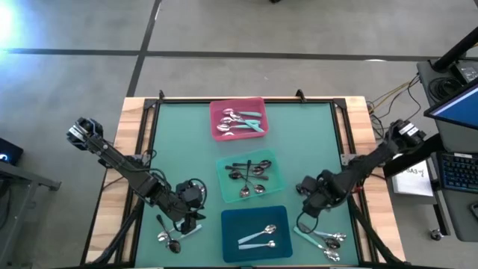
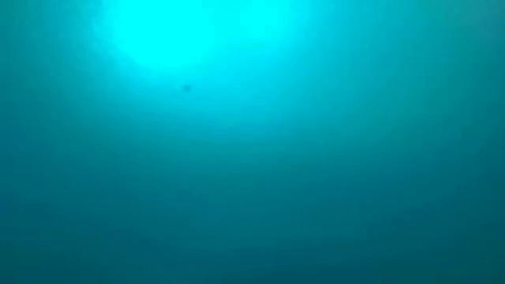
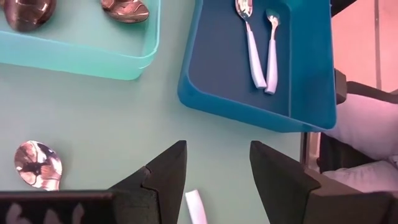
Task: Sort silverware by color (type)
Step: Put the black spoon into the green bin
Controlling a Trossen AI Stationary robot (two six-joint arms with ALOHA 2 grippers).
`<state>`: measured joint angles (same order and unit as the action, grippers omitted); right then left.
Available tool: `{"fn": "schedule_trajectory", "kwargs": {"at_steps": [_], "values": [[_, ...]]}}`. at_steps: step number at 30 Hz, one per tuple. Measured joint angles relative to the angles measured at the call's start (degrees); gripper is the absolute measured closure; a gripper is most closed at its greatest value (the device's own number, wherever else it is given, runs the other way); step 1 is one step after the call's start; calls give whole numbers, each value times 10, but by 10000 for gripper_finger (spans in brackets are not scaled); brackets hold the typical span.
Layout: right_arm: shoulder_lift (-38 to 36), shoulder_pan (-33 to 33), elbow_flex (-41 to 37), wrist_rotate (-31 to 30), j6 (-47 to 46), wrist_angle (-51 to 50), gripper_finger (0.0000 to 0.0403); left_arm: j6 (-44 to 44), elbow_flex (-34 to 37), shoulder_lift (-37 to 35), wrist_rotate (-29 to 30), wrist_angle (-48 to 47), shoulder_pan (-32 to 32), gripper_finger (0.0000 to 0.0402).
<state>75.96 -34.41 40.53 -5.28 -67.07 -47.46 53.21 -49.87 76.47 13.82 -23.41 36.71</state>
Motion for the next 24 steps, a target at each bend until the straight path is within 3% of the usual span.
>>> {"fn": "schedule_trajectory", "kwargs": {"at_steps": [9,21,24], "values": [[64,-6,3,2,2,7,286,0,0,0,-10,3,0,240],[118,-6,2,12,38,29,386,0,0,0,-10,3,0,240],[109,-4,1,10,41,29,391,0,0,0,-10,4,0,240]]}}
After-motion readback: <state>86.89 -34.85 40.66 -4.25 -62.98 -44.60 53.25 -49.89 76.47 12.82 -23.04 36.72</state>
